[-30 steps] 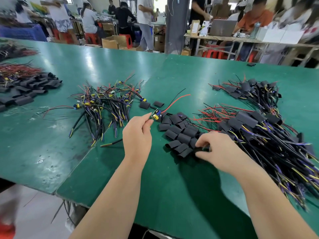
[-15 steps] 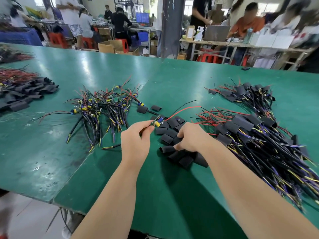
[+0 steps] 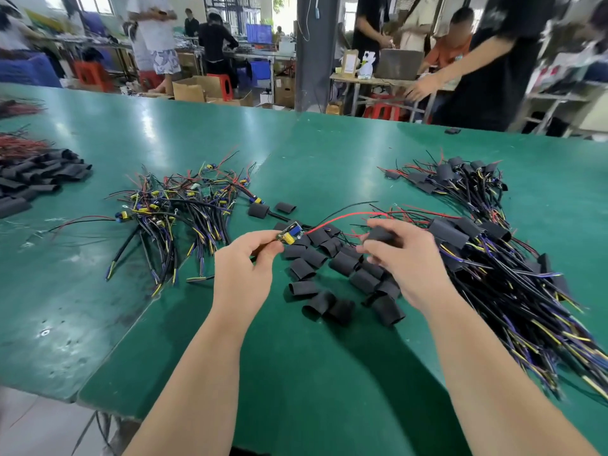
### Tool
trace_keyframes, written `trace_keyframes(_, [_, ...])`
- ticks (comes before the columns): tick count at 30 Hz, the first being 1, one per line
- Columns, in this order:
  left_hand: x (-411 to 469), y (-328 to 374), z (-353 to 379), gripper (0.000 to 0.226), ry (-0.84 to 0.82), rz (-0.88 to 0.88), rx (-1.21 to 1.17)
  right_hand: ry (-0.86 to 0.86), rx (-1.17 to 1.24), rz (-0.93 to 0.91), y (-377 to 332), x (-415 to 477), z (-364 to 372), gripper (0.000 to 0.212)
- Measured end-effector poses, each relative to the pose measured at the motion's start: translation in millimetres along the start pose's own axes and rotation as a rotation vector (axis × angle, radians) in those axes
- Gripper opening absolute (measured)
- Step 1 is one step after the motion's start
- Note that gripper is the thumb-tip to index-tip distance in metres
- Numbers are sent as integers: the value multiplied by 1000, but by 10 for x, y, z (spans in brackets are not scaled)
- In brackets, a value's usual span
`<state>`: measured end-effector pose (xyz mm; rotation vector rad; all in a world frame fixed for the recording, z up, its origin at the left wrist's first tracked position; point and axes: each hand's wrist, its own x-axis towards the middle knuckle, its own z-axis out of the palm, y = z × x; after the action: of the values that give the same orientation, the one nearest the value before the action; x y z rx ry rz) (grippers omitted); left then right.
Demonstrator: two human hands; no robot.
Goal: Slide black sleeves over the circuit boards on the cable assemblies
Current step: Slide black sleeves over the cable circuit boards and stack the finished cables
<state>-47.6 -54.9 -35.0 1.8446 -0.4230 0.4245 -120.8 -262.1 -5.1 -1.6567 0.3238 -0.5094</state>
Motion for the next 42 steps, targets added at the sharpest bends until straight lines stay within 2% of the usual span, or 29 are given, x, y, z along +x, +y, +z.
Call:
trace_keyframes(1, [-3, 7, -6, 14, -1, 7, -8, -4, 246, 45, 17, -36, -42, 26])
trace_keyframes(3, [-4, 21, -19, 14, -2, 11, -19, 30, 527, 84, 41, -84, -87, 19])
trace_keyframes(7, [-4, 48, -35, 19, -21, 5, -41, 175, 687, 100, -5, -107, -101, 17])
trace_keyframes(10, [-2, 54, -32, 16, -36, -13, -41, 203, 773, 101, -59, -115, -116, 22])
trace_keyframes(16, [-12, 109, -59, 35, -74, -33, -74, 167, 857, 108, -77, -117, -152, 16])
trace_keyframes(21, [-21, 133, -60, 32, -88, -40, -78, 134, 979, 50, -95, -122, -163, 24])
trace_keyframes(25, [-29, 160, -61, 33, -96, -24, -94, 173, 982, 81, -107, -141, -172, 11])
trace_keyframes(35, [-57, 201, -40, 29, -130, -26, -105, 192, 1016, 97, -124, -148, -44, 13])
trace_keyframes(42, [-74, 240, -36, 28, -122, -15, -122, 260, 1013, 112, -131, -162, -67, 5])
